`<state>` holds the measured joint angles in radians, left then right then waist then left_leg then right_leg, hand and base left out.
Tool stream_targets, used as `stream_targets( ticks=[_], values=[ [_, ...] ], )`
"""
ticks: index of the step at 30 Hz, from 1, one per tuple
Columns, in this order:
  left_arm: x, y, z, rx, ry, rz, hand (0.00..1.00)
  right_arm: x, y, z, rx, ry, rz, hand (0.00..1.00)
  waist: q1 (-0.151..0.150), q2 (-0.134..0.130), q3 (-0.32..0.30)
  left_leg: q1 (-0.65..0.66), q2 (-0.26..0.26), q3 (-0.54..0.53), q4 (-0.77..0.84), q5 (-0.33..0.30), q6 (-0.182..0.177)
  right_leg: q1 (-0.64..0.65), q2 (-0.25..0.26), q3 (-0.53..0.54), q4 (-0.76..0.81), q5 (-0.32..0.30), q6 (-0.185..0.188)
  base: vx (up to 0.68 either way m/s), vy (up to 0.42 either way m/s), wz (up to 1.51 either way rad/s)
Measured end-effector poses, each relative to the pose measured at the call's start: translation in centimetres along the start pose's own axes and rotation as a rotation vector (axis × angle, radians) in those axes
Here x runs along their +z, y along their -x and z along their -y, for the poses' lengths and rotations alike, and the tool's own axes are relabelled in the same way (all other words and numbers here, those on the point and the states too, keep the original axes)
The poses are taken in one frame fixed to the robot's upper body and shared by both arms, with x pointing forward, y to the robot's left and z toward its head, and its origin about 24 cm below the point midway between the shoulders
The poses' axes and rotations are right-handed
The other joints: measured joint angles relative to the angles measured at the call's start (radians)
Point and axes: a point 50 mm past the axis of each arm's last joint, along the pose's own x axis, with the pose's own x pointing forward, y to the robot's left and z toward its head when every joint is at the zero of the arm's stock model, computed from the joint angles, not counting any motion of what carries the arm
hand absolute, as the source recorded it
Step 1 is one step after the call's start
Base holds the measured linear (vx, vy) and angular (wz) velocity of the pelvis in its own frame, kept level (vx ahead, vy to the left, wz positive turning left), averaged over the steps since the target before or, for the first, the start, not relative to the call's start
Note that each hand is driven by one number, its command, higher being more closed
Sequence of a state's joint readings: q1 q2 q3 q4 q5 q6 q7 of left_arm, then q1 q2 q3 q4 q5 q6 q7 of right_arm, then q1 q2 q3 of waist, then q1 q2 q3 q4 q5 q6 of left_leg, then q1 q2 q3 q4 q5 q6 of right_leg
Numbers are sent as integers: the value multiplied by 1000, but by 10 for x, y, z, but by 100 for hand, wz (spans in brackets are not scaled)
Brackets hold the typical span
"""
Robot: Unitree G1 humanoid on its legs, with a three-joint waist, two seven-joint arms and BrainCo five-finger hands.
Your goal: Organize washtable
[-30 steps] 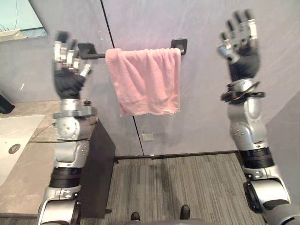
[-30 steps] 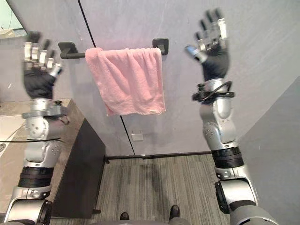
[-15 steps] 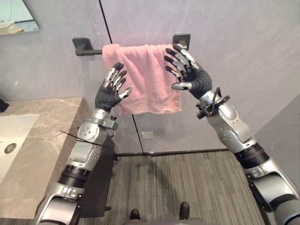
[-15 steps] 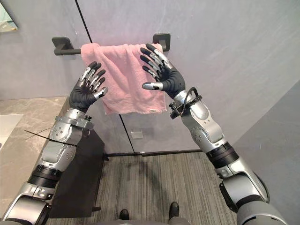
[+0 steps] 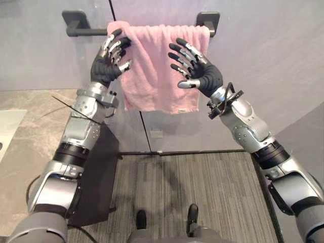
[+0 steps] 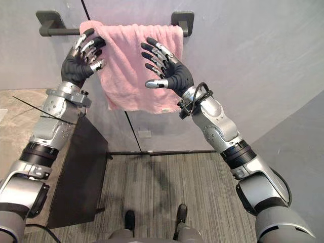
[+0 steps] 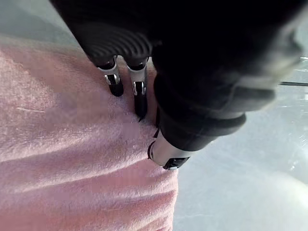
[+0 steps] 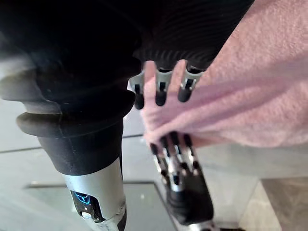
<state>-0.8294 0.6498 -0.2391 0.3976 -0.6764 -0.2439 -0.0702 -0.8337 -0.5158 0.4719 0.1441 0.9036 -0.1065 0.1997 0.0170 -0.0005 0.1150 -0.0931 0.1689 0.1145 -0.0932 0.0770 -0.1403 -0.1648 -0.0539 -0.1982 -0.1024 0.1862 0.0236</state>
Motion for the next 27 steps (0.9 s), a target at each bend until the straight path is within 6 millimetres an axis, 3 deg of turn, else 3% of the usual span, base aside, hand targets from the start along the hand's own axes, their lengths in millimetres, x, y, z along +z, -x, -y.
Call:
stream_targets(
  ticks=[4,14,24,27],
  values=[
    [17,-13,0,-49,-18,55,0,0,-3,4,-14,6,-6,0,-1,0,37,-14,-1,1,0,6,0,-16,0,4,1,4,0,0,0,0],
    [23,-18,1,-63,-28,83,0,4,-13,-3,9,-9,21,0,0,0,72,-5,-1,20,0,7,-1,-18,0,19,-2,11,0,-8,8,-4],
    [13,-15,-6,-29,-27,14,0,0,-11,4,-19,-2,0,0,-3,0,89,6,1,26,0,14,-3,-10,2,15,2,13,-2,15,14,-2],
    [16,-5,-9,-83,-66,6,0,-5,-7,6,-30,-2,-19,0,-4,1,90,26,1,25,0,14,-3,11,1,10,2,13,-2,35,28,4]
  ],
)
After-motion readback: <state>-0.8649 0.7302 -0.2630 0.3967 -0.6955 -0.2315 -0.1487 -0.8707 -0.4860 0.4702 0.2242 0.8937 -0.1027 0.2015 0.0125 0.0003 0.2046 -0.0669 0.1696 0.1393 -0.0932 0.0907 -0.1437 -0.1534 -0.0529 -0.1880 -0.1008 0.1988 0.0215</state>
